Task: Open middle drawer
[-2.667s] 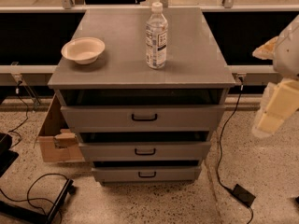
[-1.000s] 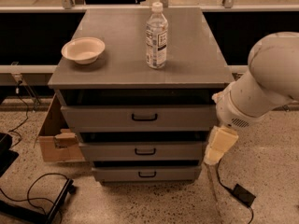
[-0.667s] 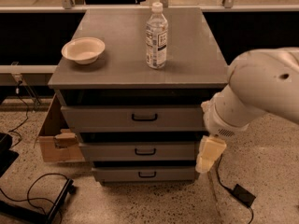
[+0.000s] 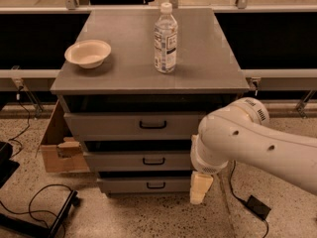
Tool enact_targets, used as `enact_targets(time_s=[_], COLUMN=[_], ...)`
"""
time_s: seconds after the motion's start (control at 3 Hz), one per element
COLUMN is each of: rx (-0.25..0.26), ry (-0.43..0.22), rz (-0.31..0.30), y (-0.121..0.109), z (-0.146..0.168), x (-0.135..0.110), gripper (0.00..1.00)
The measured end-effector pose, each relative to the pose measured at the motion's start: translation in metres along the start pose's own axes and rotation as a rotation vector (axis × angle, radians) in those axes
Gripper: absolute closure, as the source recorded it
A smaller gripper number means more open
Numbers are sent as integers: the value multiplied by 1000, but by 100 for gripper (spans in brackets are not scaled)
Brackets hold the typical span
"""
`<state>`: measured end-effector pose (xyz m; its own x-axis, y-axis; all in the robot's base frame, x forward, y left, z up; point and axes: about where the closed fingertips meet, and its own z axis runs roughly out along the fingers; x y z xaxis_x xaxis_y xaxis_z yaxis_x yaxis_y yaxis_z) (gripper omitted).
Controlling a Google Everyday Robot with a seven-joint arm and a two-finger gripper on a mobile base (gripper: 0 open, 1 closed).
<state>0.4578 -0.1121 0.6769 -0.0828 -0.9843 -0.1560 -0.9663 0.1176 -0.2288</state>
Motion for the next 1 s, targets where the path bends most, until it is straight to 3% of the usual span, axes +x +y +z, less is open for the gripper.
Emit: enact_targets(time_s=[0.67,1.0], rx=[1,-62], ry=[71,110], rz=[-103,-97], y=[-5,-12], z=[88,129], x=[-12,-14], gripper=[0,0])
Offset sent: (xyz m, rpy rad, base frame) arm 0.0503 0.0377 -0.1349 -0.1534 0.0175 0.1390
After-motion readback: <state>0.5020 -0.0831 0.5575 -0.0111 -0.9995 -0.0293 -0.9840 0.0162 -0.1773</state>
